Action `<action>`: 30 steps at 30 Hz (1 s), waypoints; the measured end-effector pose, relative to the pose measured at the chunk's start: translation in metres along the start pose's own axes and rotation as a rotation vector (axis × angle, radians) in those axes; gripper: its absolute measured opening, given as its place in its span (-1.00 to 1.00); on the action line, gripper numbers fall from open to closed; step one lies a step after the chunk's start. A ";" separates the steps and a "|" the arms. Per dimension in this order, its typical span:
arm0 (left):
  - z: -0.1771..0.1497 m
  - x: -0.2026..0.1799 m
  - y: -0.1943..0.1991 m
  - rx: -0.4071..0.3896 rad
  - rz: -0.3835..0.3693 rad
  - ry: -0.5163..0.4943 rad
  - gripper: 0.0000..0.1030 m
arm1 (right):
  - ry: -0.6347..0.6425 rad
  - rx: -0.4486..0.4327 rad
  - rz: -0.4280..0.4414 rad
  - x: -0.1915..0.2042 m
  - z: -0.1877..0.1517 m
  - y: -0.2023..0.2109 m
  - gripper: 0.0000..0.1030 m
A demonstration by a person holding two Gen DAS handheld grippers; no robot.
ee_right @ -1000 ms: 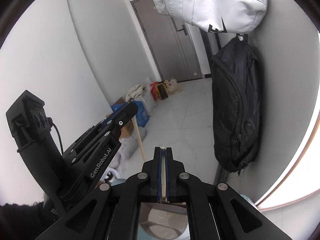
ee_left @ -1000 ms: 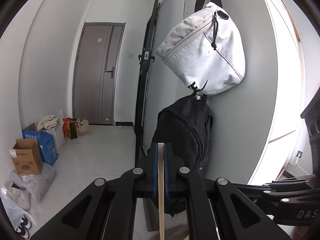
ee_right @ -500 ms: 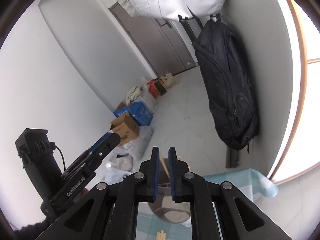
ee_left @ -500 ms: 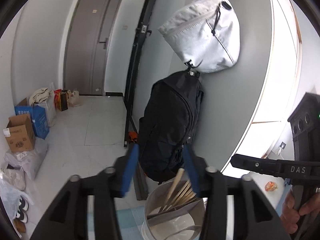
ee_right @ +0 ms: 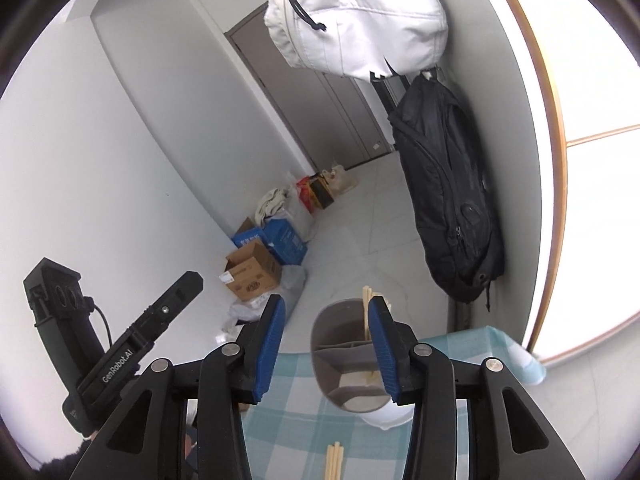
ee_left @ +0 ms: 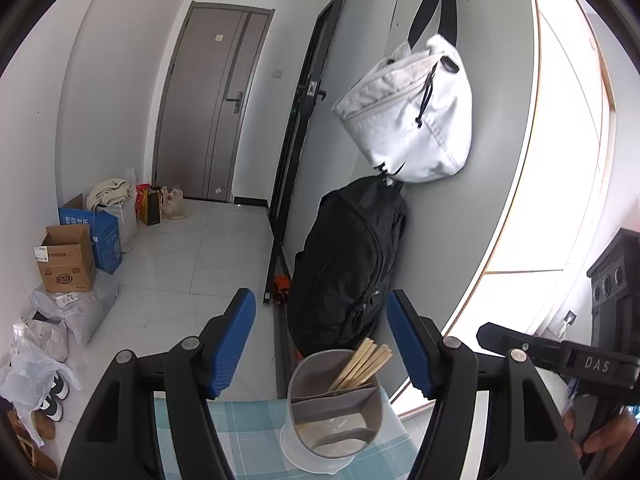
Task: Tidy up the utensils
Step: 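Open both grippers to drop the chopsticks into the holder, then lower both grippers toward the last chopsticks on the cloth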
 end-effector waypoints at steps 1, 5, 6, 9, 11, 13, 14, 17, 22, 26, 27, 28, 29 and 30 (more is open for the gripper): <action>0.001 -0.003 0.004 -0.003 -0.002 0.002 0.24 | 0.004 -0.006 -0.009 0.002 -0.001 0.004 0.02; 0.001 -0.016 0.024 -0.030 0.000 0.001 0.24 | 0.024 -0.025 -0.018 0.012 -0.008 0.018 0.21; 0.001 -0.020 0.027 -0.035 0.002 -0.002 0.24 | 0.027 -0.029 -0.016 0.014 -0.010 0.020 0.22; 0.002 -0.028 0.036 -0.053 0.002 -0.004 0.25 | 0.026 -0.039 -0.016 0.018 -0.016 0.029 0.23; 0.003 -0.032 0.041 -0.067 0.006 -0.004 0.26 | 0.022 -0.051 -0.017 0.019 -0.019 0.035 0.26; 0.004 -0.036 0.045 -0.069 0.006 0.000 0.26 | 0.018 -0.063 -0.019 0.019 -0.024 0.045 0.32; 0.004 -0.039 0.048 -0.072 -0.002 0.002 0.26 | 0.019 -0.066 -0.018 0.019 -0.026 0.048 0.33; 0.002 -0.042 0.057 -0.077 -0.015 0.015 0.29 | 0.029 -0.066 -0.015 0.022 -0.033 0.057 0.34; -0.006 -0.039 0.067 -0.052 -0.005 0.046 0.52 | 0.048 -0.051 -0.008 0.029 -0.048 0.062 0.35; -0.018 -0.034 0.066 0.019 0.020 0.059 0.52 | 0.089 -0.003 -0.005 0.034 -0.067 0.052 0.39; -0.024 -0.033 0.064 0.049 0.024 0.046 0.52 | 0.094 0.010 -0.006 0.034 -0.072 0.048 0.39; -0.031 -0.029 0.062 0.075 0.038 0.037 0.52 | 0.099 0.033 -0.004 0.034 -0.079 0.041 0.39; -0.039 -0.025 0.061 0.096 0.059 0.035 0.52 | 0.099 0.048 -0.004 0.033 -0.084 0.036 0.39; -0.046 -0.019 0.060 0.119 0.079 0.039 0.52 | 0.100 0.067 -0.006 0.032 -0.091 0.030 0.39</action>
Point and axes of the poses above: each gripper's, at about its wrist camera, not at the fingertips, and y roughly against the way its jaws point, x to its left, z to its top, the point moved 7 cm from there along -y, roughly the way its jaws point, and after that the axes turned 8 degrees about x, right-handed, at the moved point
